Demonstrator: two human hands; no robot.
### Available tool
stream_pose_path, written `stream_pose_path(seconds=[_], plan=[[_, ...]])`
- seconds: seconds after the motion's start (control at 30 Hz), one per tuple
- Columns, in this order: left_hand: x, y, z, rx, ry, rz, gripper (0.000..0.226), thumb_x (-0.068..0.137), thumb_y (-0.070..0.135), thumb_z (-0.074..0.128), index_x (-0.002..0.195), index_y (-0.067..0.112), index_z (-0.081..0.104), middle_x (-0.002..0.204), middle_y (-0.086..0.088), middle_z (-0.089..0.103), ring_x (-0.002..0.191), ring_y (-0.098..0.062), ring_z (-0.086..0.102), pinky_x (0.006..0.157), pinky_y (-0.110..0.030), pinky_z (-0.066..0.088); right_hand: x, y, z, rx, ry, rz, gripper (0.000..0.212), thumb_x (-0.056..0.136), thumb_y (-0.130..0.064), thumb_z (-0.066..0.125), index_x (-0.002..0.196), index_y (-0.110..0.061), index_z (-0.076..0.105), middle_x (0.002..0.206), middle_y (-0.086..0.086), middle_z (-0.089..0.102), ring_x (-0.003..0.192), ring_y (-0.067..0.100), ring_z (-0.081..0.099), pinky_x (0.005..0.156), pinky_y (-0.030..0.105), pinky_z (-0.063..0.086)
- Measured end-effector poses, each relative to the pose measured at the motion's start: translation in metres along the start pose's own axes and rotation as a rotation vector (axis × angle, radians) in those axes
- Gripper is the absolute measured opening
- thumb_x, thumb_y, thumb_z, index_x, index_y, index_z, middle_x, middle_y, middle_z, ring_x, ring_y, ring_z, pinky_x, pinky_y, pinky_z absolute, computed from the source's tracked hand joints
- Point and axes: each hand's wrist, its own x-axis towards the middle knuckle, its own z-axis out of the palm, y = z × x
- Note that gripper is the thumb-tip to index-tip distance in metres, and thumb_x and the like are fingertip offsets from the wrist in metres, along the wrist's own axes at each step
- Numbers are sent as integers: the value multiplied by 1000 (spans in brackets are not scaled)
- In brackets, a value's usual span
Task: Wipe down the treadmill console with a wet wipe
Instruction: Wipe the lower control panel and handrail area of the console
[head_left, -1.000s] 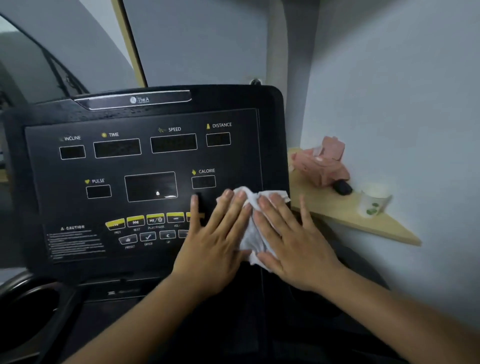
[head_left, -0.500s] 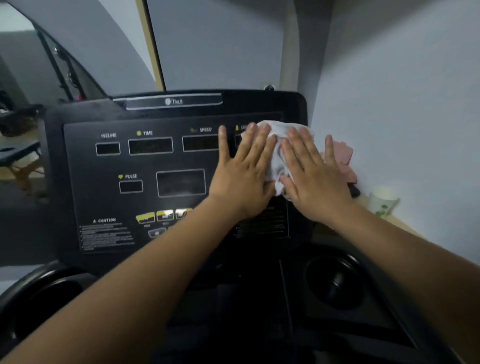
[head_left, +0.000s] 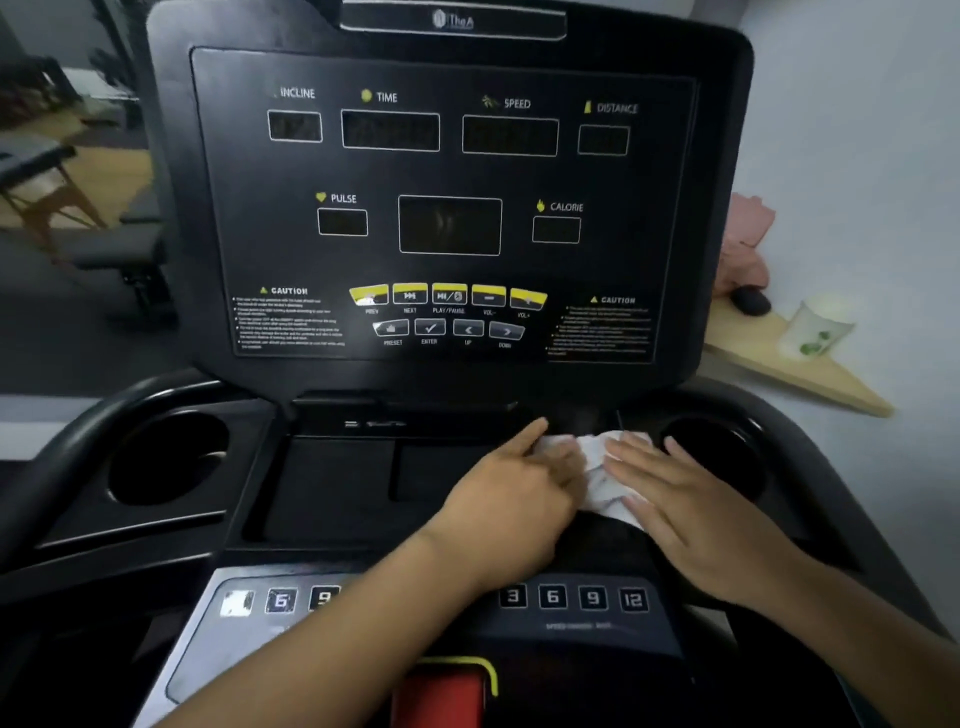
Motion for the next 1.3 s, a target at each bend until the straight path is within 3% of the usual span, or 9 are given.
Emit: stream_pose_path(seconds=[0.13,0.27,0.33,0.4,0.5,0.63,0.83,1.03,1.3], plan=[[-31,-15,3,-36,-37,-173,41,83,26,61,122,19,67,132,-3,64,119,-18,63,112,-42,37,18,-38,-10,-164,-268,-2,100,78,-69,-24,155,-22,19,163,-10,3,146,-1,-13,115,30,-16],[-41,-19,-10,-43,-114,-294,74,93,52,8,138,14,53,142,-9,53,139,-23,42,118,-47,27,45,-81,-13,-209,-328,14,66,100,-49,6,156,-16,11,165,-2,1,150,9,-5,122,40,-7],[-48,-11,-11,-42,-36,-251,58,98,40,22,122,8,64,120,-14,66,121,-29,59,105,-44,43,49,-93,-10,-192,-369,4,56,105,-36,20,156,-17,8,165,-5,-3,150,8,-7,122,43,-6],[-54,-5,-6,-145,14,-270,42,98,29,34,119,9,64,119,-12,66,109,-29,64,94,-37,50,42,-87,-6,-196,-316,20,61,100,-43,7,156,-20,13,164,-9,1,150,5,-2,121,43,-9],[-38,-1,7,-297,-31,-312,54,101,36,24,145,10,43,155,-9,39,139,-27,43,110,-37,37,26,-64,-9,-205,-198,79,81,85,-48,-6,153,-22,30,162,-6,19,148,4,14,116,40,-11],[2,10,3,-304,-93,-322,64,105,46,18,155,6,23,162,-12,24,151,-21,16,122,-32,8,28,-38,-16,-167,-224,71,63,92,-34,20,151,-17,32,159,-4,28,147,4,19,114,36,-15],[-53,22,-9,-421,-138,-274,82,89,65,7,150,20,36,160,-3,32,145,-21,32,113,-40,37,-9,-59,-27,-76,-242,0,70,88,-55,13,146,-27,43,153,-15,35,138,-14,12,119,33,-11],[-32,13,-3,-277,-163,-259,69,101,52,7,154,13,28,164,-10,21,151,-19,16,125,-33,4,-3,-59,-21,-152,-247,73,99,81,-70,-23,154,-23,25,161,-11,15,143,-6,-2,119,44,-14],[-53,25,-20,-292,-211,-241,80,94,66,5,156,19,22,166,-4,15,152,-17,9,113,-20,-9,-21,-66,-26,-122,-266,59,91,82,-73,-13,154,-29,24,160,-18,11,144,-8,-2,120,40,-13]])
